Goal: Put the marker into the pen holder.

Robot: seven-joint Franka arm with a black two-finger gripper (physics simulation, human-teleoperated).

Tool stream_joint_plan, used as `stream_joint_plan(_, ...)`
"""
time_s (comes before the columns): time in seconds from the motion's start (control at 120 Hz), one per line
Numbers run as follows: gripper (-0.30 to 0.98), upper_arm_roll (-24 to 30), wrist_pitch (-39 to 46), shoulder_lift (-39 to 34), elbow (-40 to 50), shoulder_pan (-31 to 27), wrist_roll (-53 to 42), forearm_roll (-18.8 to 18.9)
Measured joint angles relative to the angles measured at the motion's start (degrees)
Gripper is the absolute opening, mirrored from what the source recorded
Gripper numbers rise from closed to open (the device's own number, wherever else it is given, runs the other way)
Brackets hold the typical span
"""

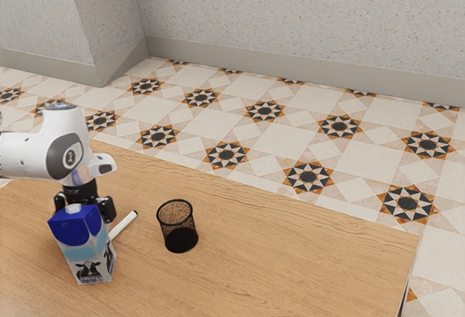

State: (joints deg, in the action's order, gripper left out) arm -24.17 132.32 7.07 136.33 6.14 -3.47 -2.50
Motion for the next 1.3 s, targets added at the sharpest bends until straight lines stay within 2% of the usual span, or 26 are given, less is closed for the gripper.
stream_joint_plan(0.5, 0.65, 0.09, 2.46, 2.54, 0.18, 3.84, 1.27, -2.38)
stream_joint_plan(0.583, 0.57, 0.09, 2.33, 2.45, 0.39, 4.04, 1.38, -2.49)
stream_joint_plan(0.95, 0.06, 0.08, 2.12, 2.32, 0.53, 4.28, 1.76, -2.53)
stream_joint_plan(1.108, -0.04, 0.06, 2.15, 2.10, 0.53, 4.54, 2.24, -2.17)
stream_joint_plan(1.3, -0.09, 0.04, 2.23, 2.15, 0.39, 4.57, 3.25, -1.44)
